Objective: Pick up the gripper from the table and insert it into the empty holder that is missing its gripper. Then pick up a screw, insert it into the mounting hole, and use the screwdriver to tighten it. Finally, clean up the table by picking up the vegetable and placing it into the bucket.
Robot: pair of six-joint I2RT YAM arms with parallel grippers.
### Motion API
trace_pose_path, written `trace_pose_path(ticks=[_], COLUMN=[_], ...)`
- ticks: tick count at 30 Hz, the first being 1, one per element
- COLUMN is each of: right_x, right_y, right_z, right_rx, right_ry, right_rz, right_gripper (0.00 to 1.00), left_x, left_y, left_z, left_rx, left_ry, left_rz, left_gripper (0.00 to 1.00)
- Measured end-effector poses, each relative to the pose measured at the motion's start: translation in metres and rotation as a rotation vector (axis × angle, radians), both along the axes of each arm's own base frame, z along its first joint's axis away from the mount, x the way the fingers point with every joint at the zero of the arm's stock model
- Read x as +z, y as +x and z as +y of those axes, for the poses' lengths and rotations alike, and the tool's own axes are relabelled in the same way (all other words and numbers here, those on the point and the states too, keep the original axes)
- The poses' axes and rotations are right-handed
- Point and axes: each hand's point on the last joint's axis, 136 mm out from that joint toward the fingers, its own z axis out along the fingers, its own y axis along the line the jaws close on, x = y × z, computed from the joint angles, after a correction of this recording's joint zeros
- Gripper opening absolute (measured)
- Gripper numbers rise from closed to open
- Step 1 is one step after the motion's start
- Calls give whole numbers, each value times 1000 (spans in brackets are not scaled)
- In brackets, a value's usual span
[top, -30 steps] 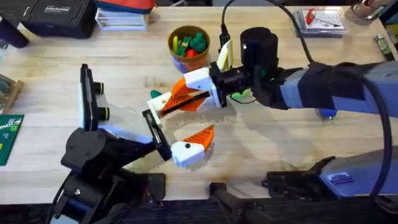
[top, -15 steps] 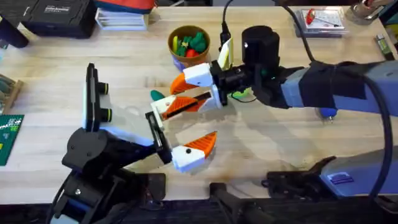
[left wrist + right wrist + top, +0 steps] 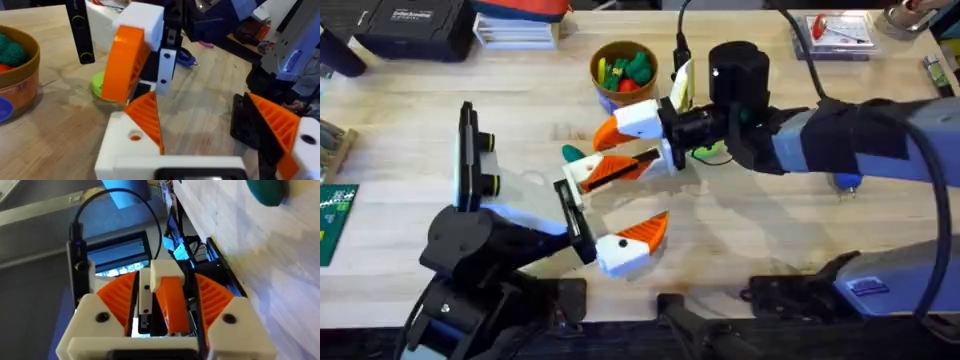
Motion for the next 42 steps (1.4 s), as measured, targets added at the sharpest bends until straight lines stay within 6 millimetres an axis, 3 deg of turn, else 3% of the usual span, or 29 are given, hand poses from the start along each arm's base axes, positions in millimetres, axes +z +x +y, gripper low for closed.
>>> trace_pose_path(ticks=[8, 21, 25, 32, 42], right_x=[-13, -3, -1, 2, 0], right_y=[-5, -8, -12, -16, -14], right_z=[-3, -18, -19, -20, -19], right_rx=[10, 76, 96, 122, 111], right_ry=[-42, 20, 31, 43, 37], right_rz=[28, 23, 25, 32, 29], right_gripper=[619, 579, 484, 407, 92], left_x=[0, 0, 0, 0, 0], left_y=[0, 0, 0, 0, 0], left_z=[0, 0, 0, 0, 0], left_rx=[0, 0, 0, 0, 2], left_ry=[0, 0, 0, 0, 1], left_rz=[0, 0, 1, 1, -4], left_gripper=[986, 985, 985, 985, 985])
